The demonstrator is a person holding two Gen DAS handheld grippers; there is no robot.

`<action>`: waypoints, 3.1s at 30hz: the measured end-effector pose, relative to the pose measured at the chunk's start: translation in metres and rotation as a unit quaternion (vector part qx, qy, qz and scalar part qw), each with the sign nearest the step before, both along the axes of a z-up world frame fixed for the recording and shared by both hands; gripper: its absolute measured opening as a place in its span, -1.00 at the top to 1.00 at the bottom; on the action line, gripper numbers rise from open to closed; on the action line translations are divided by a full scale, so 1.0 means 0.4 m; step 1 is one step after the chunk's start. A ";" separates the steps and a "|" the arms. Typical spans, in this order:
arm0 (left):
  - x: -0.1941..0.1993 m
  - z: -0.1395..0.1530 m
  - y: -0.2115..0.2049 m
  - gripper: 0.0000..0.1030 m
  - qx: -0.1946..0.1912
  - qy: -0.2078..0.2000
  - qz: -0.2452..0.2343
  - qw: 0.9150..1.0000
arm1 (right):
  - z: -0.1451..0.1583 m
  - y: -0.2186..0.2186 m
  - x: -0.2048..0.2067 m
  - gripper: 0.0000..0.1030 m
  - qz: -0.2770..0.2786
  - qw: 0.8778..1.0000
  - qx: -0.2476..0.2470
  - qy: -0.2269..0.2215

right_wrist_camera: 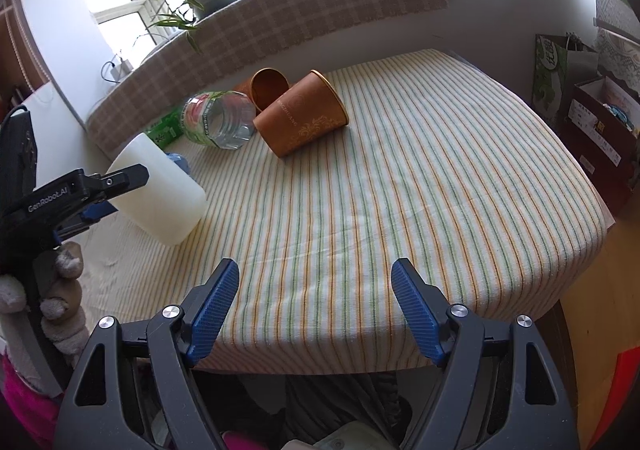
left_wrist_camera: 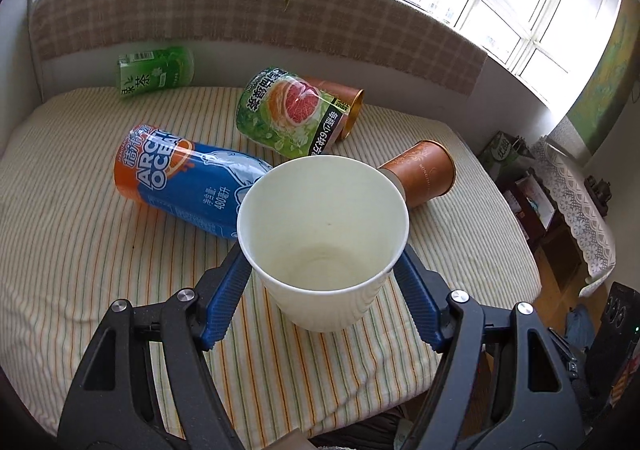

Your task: Flip cup upright

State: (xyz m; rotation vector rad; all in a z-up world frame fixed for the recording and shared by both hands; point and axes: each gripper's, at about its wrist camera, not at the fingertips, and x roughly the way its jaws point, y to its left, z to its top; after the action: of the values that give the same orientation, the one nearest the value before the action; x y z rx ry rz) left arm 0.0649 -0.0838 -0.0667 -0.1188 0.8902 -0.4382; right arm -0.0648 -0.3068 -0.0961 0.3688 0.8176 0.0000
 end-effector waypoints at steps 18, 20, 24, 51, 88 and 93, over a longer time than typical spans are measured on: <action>-0.041 -0.006 -0.072 -0.45 0.090 -0.047 -0.041 0.994 | 0.001 0.002 0.009 -0.52 -0.001 1.000 -0.002 0.001; -0.045 -0.007 -0.076 -0.45 0.094 -0.049 -0.045 0.993 | 0.000 0.002 0.008 -0.52 -0.001 1.000 -0.002 0.001; -0.044 -0.010 -0.077 -0.45 0.093 -0.043 -0.045 0.994 | 0.001 0.004 0.009 -0.52 0.002 1.000 -0.005 0.000; -0.050 -0.062 -0.024 -0.79 0.034 0.025 -0.050 0.998 | 0.000 0.015 0.010 -0.52 0.006 1.000 -0.008 0.002; -0.220 0.150 0.182 -0.99 0.065 -0.213 0.150 0.963 | 0.136 0.143 0.076 -0.79 0.028 0.987 -0.109 -0.118; -0.227 0.156 0.183 -0.99 0.067 -0.219 0.154 0.961 | 0.139 0.145 0.071 -0.92 0.023 0.985 -0.110 -0.127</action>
State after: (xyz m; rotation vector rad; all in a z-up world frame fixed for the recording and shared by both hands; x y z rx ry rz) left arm -0.0260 -0.0107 -0.0044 -0.0312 0.4499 -0.1012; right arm -0.0363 -0.2486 -0.0404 0.1362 0.5658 -0.0007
